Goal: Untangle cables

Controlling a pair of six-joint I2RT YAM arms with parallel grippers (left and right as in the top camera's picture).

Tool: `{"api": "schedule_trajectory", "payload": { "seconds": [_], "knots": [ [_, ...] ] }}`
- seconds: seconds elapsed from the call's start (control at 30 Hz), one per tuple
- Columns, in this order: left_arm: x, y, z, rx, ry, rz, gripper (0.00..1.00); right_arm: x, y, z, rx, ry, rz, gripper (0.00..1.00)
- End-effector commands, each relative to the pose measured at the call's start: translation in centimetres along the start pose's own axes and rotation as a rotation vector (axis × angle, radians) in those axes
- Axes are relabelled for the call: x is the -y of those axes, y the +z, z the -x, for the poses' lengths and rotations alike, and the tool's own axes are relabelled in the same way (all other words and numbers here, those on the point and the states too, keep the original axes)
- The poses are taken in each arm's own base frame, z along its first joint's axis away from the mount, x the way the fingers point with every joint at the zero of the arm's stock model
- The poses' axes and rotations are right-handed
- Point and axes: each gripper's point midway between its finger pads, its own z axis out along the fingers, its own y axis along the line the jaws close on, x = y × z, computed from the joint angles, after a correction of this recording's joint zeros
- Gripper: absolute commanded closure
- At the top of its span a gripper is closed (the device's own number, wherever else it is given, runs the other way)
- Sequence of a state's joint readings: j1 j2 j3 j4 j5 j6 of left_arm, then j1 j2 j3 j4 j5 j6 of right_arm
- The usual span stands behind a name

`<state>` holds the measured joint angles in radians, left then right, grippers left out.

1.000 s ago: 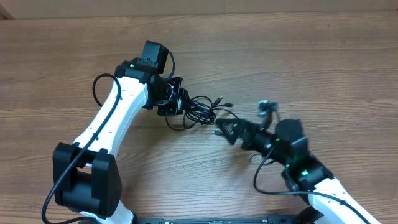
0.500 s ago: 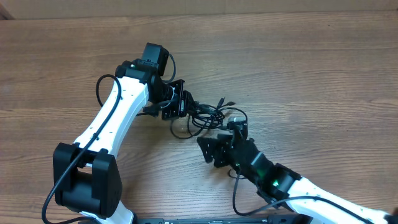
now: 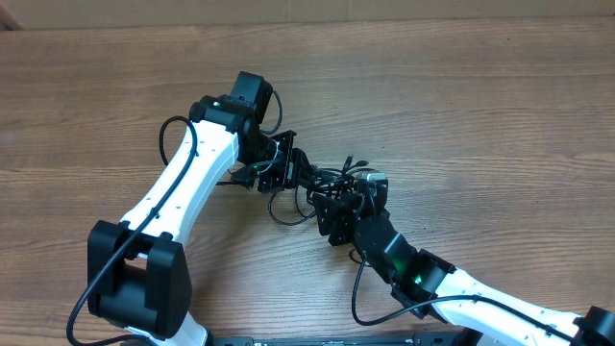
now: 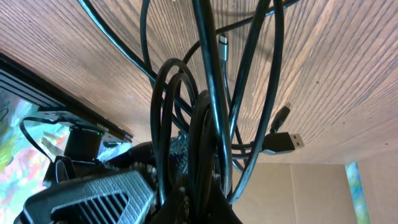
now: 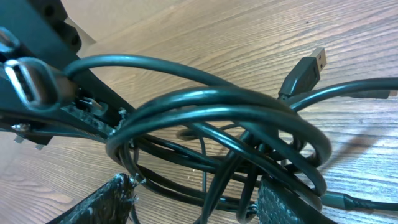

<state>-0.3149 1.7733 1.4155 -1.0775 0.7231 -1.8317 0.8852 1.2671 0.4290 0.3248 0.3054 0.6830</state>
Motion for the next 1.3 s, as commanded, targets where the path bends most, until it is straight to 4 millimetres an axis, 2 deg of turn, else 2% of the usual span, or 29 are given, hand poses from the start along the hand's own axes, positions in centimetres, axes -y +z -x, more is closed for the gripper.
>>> {"api": "schedule_trajectory", "payload": {
  "seconds": [0.0, 0.13, 0.2, 0.43, 0.53, 0.57, 0.63, 0.77, 1.1, 1.2, 1.27],
  "knots": [
    [0.1, -0.1, -0.9, -0.031, -0.009, 0.003, 0.96, 0.1, 0.0, 0.1, 0.009, -0.009, -0.008, 0.37],
    [-0.1, -0.1, -1.7, -0.07, 0.006, 0.017, 0.96, 0.5, 0.2, -0.3, -0.001, -0.015, -0.027, 0.36],
    [-0.2, -0.1, -2.0, -0.086, 0.017, 0.021, 0.96, 1.6, 0.3, -0.4, 0.008, -0.024, -0.076, 0.37],
    [-0.5, 0.0, -2.4, -0.103, 0.065, 0.03, 0.96, 3.2, 0.9, 0.7, 0.043, 0.003, -0.127, 0.37],
    [-0.8, 0.0, -2.4, -0.104, 0.081, 0.041, 0.96, 3.8, 1.0, 1.6, 0.07, 0.021, -0.136, 0.49],
    [-0.9, 0.0, -2.3, -0.104, 0.087, 0.043, 0.96, 3.8, 1.0, 1.8, 0.072, 0.028, -0.129, 0.58],
    [-1.0, 0.0, -2.3, -0.103, 0.09, 0.048, 0.96, 3.1, 1.2, 1.9, 0.055, 0.042, -0.079, 0.65],
    [-1.2, 0.2, -2.6, -0.102, 0.098, 0.055, 0.96, 1.7, 1.3, 1.8, 0.027, 0.055, 0.005, 0.65],
    [-1.6, 0.9, -3.6, -0.12, 0.13, 0.068, 0.96, 2.0, 2.0, 1.2, 0.016, 0.053, 0.0, 0.61],
    [-1.9, 0.9, -4.5, -0.162, 0.134, 0.081, 0.96, 2.1, 2.3, 0.9, 0.012, 0.052, -0.004, 0.64],
    [-2.0, 0.8, -4.8, -0.181, 0.133, 0.086, 0.95, 2.5, 2.6, 0.4, -0.003, 0.048, -0.017, 0.72]
  ]
}}
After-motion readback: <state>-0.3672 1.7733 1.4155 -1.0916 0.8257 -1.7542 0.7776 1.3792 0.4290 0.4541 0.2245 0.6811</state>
